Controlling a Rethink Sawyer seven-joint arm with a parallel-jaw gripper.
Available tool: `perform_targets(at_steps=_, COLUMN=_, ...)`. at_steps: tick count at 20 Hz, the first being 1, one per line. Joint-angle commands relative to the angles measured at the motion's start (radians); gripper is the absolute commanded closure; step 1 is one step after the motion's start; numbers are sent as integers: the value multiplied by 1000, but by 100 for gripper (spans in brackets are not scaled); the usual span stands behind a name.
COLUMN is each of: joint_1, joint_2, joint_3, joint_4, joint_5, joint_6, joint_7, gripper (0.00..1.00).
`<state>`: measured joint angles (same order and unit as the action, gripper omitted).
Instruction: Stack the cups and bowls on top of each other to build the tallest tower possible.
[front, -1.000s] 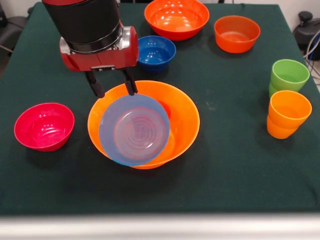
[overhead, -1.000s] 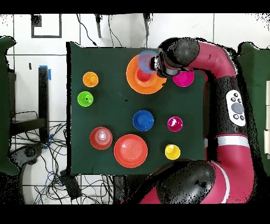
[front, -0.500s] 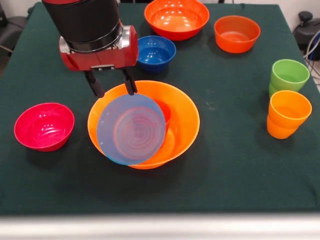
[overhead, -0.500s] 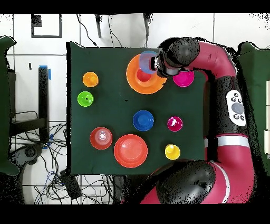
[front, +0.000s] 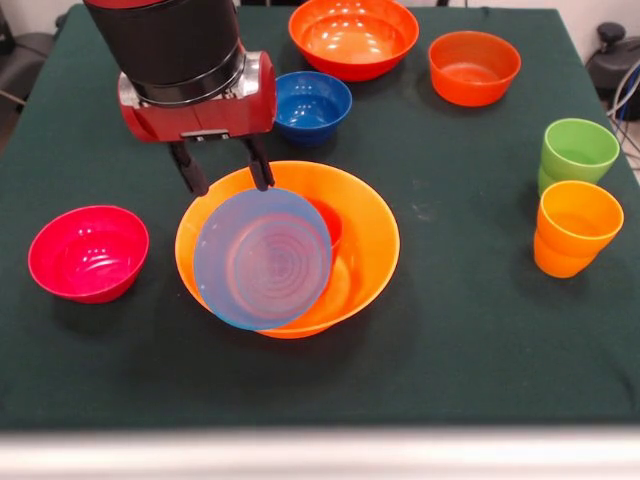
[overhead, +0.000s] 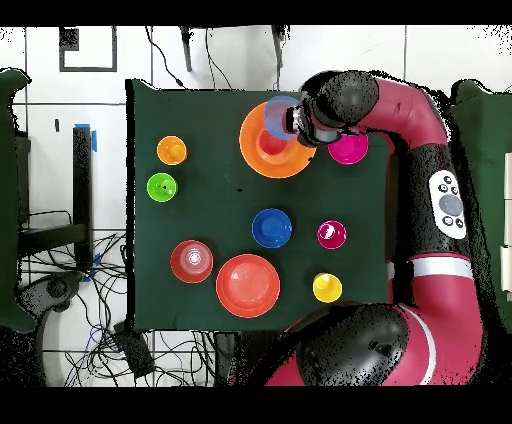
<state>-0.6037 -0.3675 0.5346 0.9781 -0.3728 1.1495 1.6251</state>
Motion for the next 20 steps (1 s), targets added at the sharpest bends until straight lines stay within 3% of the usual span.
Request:
perform_targets(at_steps=1, joint_1=37, joint_2=2, joint_3=26, joint_4=37, joint_5=-67, joint_6=-73, joint_7=-199, gripper=0)
perform_targets(at_steps=14, joint_1=55, joint_2=38, joint_3=-11, joint_4=9, joint_5=-87, joint_6=-79, joint_7=-146, gripper=0)
perform_targets(at_steps=17, joint_1=75, joint_2=27, joint_3=-54, joint_4=4, joint_5=-89, joint_6=-41, joint_7=-56, gripper=0)
perform_targets(at_steps=20, joint_1=110, joint_2=0, joint_3=-124, joint_4=25, joint_5=-80, joint_6=-22, joint_7=100, gripper=0)
